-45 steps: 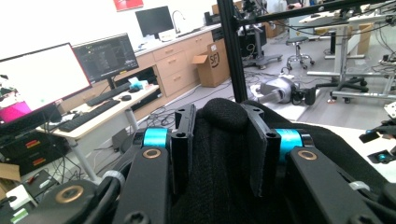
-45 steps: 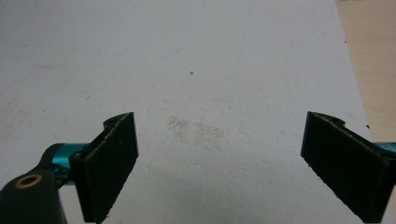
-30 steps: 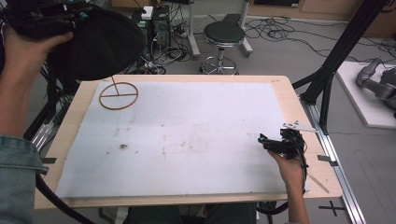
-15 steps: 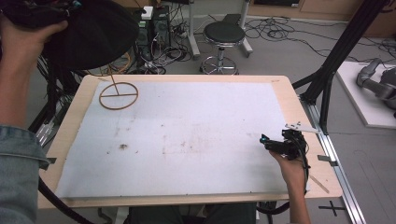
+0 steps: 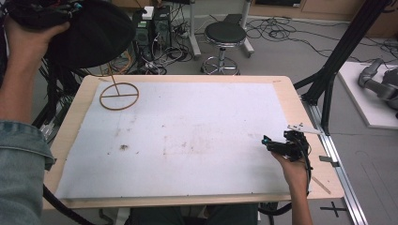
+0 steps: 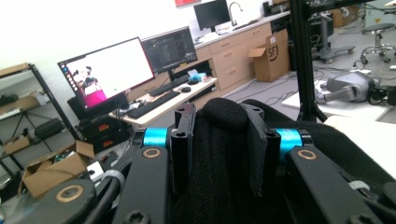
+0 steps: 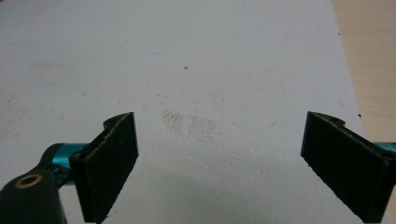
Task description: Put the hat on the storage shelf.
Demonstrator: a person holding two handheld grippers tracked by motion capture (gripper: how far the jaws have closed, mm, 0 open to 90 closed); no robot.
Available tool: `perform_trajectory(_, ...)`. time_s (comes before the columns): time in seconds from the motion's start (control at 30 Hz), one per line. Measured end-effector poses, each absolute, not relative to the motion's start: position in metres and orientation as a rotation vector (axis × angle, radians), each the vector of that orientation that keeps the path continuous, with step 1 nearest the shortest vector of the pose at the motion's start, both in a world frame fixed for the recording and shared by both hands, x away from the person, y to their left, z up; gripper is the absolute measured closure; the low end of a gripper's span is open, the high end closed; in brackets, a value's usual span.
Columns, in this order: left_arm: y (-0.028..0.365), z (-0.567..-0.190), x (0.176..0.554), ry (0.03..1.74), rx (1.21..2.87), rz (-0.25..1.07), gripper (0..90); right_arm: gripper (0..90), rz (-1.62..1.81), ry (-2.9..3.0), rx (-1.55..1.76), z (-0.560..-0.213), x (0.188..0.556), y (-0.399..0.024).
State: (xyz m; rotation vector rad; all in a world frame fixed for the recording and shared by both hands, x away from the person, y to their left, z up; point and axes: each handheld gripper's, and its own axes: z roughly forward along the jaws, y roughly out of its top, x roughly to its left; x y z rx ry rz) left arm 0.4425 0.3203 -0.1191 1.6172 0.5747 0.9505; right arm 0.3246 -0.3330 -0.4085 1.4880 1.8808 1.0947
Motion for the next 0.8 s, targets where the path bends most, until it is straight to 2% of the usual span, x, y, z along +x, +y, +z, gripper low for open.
perform_trajectory(0.8, 0.327, -0.188, 0.478, 0.726, 1.647, 0.928, 66.9, 10.7, 1.086, 1.899, 1.477, -0.41, 0.326, -0.33)
